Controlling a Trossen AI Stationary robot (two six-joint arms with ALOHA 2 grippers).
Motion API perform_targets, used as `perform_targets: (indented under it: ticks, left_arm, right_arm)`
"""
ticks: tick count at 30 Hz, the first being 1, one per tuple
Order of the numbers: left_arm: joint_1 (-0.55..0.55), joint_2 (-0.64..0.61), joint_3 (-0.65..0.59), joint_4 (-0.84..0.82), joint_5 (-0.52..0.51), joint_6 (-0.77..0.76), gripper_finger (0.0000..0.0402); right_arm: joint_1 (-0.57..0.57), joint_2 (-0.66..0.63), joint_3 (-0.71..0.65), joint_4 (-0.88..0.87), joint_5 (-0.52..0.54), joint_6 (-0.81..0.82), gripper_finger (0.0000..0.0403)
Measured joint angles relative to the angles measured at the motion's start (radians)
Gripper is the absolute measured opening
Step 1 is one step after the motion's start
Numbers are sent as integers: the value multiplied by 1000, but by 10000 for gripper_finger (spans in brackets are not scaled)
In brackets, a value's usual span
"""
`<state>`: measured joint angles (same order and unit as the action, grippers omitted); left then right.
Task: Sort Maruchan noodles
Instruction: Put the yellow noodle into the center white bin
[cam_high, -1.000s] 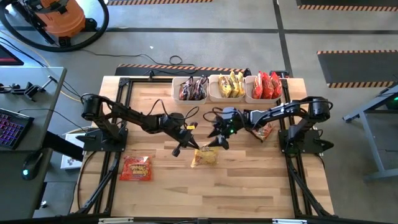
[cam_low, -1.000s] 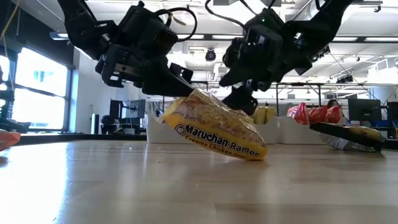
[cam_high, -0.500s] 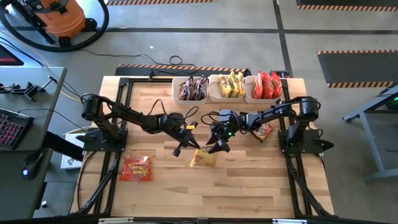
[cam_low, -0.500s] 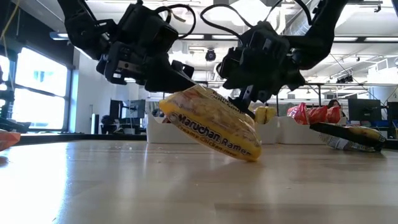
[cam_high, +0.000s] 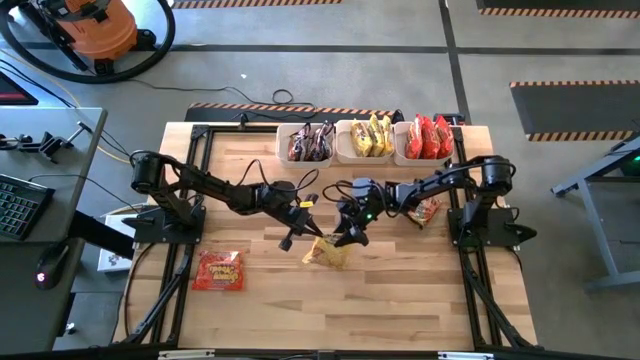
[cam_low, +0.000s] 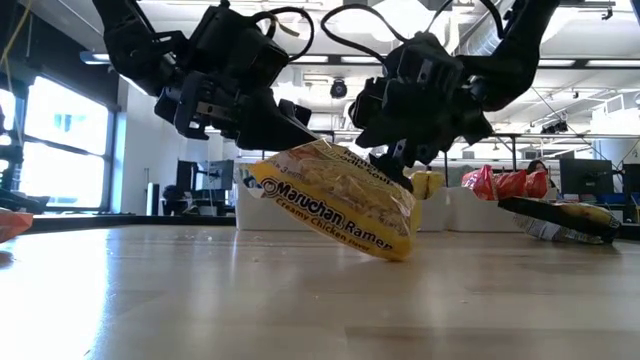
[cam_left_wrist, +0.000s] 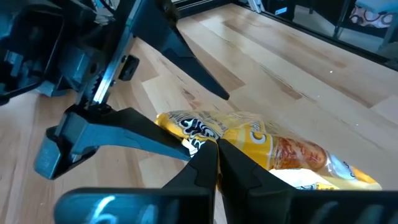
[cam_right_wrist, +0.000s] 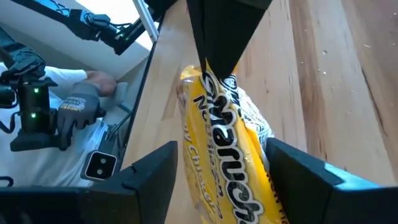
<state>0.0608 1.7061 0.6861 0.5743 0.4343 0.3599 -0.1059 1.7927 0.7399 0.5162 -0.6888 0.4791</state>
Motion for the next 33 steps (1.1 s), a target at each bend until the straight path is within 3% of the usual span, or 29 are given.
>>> perform_targets:
  ticks: [11,24,28,33]
  left_arm:
    - [19,0,0,19,0,-34,0]
    - [24,0,1,35,-3,-44,0]
    - [25,0,1,38,-5,-58,0]
    - [24,0,1,37,-5,-62,0]
  right_arm:
    - [60,0,0,2,15,-51,230]
    - [126,0,0,76,246,-10,155]
    - [144,0,0,81,321,28,170]
    - [173,0,0,77,426,114,222]
